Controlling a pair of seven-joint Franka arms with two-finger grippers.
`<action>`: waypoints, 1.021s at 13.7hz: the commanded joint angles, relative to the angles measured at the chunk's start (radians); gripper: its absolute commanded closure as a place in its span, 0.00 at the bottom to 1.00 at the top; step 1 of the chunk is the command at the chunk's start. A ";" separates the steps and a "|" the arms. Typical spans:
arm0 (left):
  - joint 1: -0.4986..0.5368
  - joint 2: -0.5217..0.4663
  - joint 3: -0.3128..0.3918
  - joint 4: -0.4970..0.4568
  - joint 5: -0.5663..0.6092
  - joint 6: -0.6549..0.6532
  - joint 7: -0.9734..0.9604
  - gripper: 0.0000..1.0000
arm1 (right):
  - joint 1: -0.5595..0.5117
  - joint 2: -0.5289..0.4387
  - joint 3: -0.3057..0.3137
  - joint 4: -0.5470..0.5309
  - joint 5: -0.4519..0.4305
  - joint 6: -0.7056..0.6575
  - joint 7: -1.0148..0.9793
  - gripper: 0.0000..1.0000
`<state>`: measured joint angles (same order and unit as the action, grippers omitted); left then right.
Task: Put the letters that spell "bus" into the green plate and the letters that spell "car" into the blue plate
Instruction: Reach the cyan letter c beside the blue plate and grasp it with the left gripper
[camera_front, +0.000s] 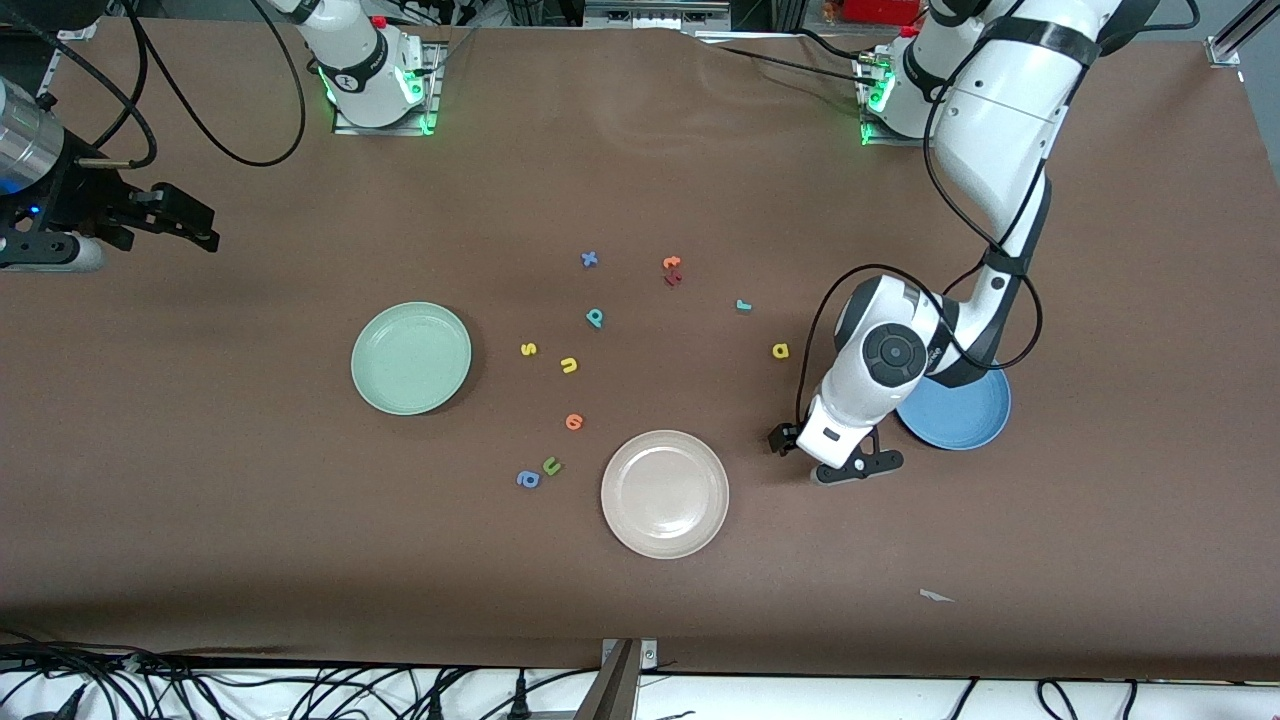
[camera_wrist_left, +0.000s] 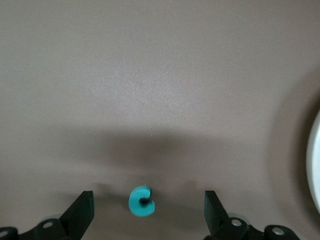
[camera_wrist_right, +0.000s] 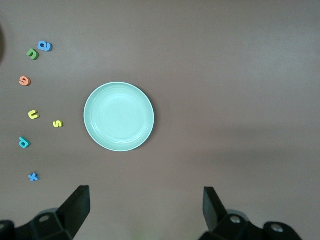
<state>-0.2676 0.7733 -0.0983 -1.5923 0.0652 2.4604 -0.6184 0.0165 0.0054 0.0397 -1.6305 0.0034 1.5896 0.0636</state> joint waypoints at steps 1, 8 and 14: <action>-0.002 0.037 0.003 0.046 0.035 -0.003 -0.017 0.15 | -0.001 -0.004 0.002 0.012 0.001 -0.014 -0.001 0.00; -0.001 0.046 0.005 0.046 0.085 -0.008 -0.007 0.38 | -0.001 -0.004 0.002 0.011 0.001 -0.014 -0.002 0.00; -0.004 0.044 0.005 0.035 0.087 -0.014 -0.007 0.54 | -0.003 -0.002 0.000 0.012 0.001 -0.014 -0.004 0.00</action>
<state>-0.2685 0.8074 -0.0957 -1.5737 0.1165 2.4588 -0.6176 0.0165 0.0054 0.0392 -1.6304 0.0034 1.5896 0.0636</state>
